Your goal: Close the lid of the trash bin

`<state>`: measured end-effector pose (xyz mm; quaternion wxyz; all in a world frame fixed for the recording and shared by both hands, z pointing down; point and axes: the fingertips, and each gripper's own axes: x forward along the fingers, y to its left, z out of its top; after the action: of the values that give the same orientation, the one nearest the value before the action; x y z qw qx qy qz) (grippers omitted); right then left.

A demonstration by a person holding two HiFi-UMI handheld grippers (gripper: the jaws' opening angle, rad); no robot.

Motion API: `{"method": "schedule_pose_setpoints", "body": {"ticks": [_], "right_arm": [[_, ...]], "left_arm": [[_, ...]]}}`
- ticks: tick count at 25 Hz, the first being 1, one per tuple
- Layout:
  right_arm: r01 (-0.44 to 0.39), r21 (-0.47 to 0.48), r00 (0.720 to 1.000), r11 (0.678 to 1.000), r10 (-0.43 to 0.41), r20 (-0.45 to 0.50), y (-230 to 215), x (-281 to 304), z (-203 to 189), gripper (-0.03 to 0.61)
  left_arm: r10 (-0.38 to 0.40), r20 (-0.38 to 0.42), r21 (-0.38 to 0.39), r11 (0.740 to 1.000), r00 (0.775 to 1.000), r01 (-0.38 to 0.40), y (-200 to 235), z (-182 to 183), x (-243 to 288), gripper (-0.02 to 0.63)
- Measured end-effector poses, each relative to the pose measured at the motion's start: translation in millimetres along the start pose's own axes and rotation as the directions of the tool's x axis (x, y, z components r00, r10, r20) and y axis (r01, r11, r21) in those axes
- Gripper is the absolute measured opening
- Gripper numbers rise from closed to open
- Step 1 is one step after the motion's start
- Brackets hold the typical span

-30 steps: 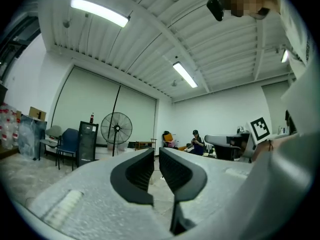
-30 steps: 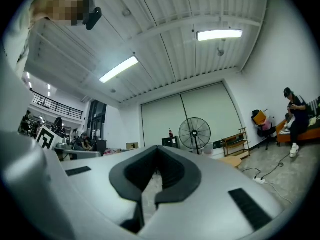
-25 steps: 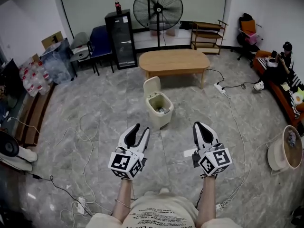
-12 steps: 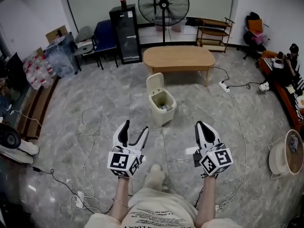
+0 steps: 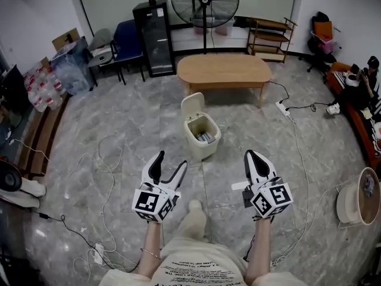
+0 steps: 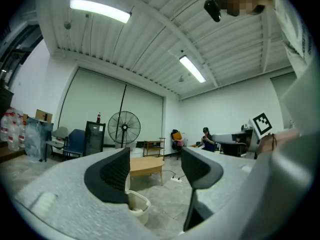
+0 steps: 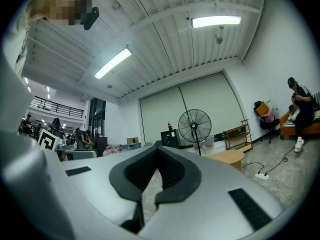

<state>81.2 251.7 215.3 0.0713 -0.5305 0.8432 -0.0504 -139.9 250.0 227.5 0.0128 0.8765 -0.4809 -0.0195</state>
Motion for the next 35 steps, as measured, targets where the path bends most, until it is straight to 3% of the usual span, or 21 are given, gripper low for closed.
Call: {"method": "schedule_pose_setpoints", "body": {"ticks": [3, 17, 24, 35], "right_arm": [[0.003, 0.001, 1.0, 1.0, -0.003, -0.009, -16.3, 31.3, 0.4, 0.005], [-0.013, 0.041, 0.997, 0.999, 0.016, -0.082, -57.2, 172.1, -20.6, 0.005], [0.025, 0.054, 0.996, 0.998, -0.02, -0.092, -75.4, 198.7, -28.7, 0.005], [0.01, 0.095, 0.99, 0.995, 0.004, -0.138, -101.5, 241.4, -54.6, 0.005]], "left_arm": [[0.003, 0.015, -0.007, 1.0, 1.0, -0.003, 19.3, 1.9, 29.3, 0.311], [0.017, -0.071, -0.005, 1.0, 0.997, -0.017, 124.1, -13.1, 138.7, 0.311], [-0.01, -0.085, -0.005, 1.0, 0.996, 0.01, 141.1, -20.7, 172.1, 0.311], [0.014, -0.153, -0.017, 1.0, 0.988, -0.016, 161.6, -48.0, 205.4, 0.311]]}}
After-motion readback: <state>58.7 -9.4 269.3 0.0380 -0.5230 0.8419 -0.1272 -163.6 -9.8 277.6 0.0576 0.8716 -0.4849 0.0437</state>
